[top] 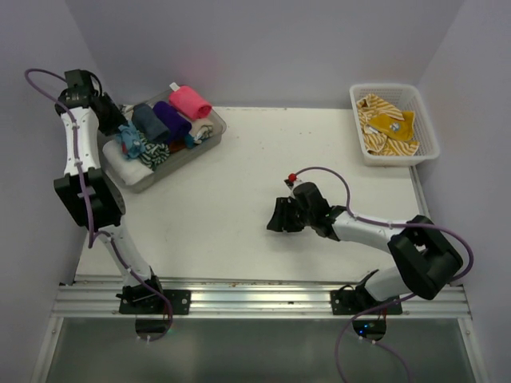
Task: Roll the towels
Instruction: Place the rolled towel into the container
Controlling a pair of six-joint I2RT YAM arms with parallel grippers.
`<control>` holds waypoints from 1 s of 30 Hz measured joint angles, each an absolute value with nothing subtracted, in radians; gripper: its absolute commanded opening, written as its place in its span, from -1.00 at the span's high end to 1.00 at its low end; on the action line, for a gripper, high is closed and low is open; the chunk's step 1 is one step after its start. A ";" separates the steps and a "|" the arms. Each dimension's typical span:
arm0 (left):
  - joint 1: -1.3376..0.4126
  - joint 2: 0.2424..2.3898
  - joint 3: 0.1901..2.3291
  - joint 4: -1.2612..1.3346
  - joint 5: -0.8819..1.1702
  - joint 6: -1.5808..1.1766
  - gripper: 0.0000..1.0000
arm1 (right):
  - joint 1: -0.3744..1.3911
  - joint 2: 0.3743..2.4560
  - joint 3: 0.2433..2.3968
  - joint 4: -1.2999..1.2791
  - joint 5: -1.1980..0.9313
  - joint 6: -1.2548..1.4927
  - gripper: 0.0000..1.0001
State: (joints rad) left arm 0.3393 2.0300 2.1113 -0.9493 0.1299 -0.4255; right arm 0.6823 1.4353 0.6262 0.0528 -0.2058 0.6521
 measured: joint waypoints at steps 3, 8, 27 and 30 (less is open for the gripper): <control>0.330 2.049 2.058 -0.932 0.131 -0.426 0.25 | 0.689 1.435 0.626 0.051 -0.199 0.652 0.04; 0.328 2.103 2.020 -0.906 0.127 -0.426 0.29 | 0.696 1.435 0.626 0.045 -0.191 0.652 0.04; 0.169 1.597 1.803 -0.824 0.037 -0.423 0.03 | 0.702 1.234 0.762 -0.234 0.114 0.599 -0.44; 0.085 1.494 1.664 -0.783 0.020 -0.422 -0.01 | 0.702 1.164 0.828 -0.330 0.260 0.575 -0.67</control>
